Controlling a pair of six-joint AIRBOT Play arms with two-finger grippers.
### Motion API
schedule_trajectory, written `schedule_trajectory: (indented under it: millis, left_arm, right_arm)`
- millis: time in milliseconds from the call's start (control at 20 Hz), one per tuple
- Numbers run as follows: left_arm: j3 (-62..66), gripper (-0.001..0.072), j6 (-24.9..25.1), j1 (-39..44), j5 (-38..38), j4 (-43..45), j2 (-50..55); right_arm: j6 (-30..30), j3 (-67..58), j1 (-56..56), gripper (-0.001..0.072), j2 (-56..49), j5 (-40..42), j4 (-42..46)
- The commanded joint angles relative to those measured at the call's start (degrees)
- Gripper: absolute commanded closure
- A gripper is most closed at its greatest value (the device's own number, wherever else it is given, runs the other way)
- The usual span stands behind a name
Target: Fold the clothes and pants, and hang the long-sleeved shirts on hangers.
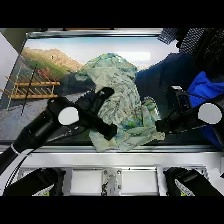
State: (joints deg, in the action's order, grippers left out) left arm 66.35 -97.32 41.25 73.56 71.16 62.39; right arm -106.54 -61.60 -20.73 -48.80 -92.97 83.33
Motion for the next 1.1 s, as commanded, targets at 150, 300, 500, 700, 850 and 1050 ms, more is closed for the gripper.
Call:
schedule_trajectory:
  millis: [150,300,500,700,850,1050]
  left_arm:
    - [2.10,0.0037,5.73,-23.02,1.97,1.49,0.00]
    - [2.10,0.0038,6.67,-35.85,-0.76,9.46,0.00]
    - [2.14,0.0038,6.91,-50.86,-10.34,22.99,0.90]
    - [2.16,0.0039,8.35,-61.57,-17.18,25.40,7.65]
    - [2.14,0.0039,11.34,-65.37,-22.69,25.40,15.74]
    - [2.23,0.0038,12.26,-66.40,-29.33,31.12,24.92]
  right_arm:
    - [0.02,0.02,-0.07,0.0697,-0.04,-0.02,0.00]
    - [0.02,0.02,-0.07,0.0697,-0.04,-0.02,0.00]
    - [0.02,0.02,-0.07,0.0697,-0.04,-0.02,-0.02]
    - [0.02,0.02,-0.07,0.0697,-0.09,-0.02,-0.02]
    - [0.02,0.02,-0.07,0.0697,-0.22,-0.02,-0.02]
    - [0.02,0.02,-0.07,0.0697,-0.33,-0.02,0.00]
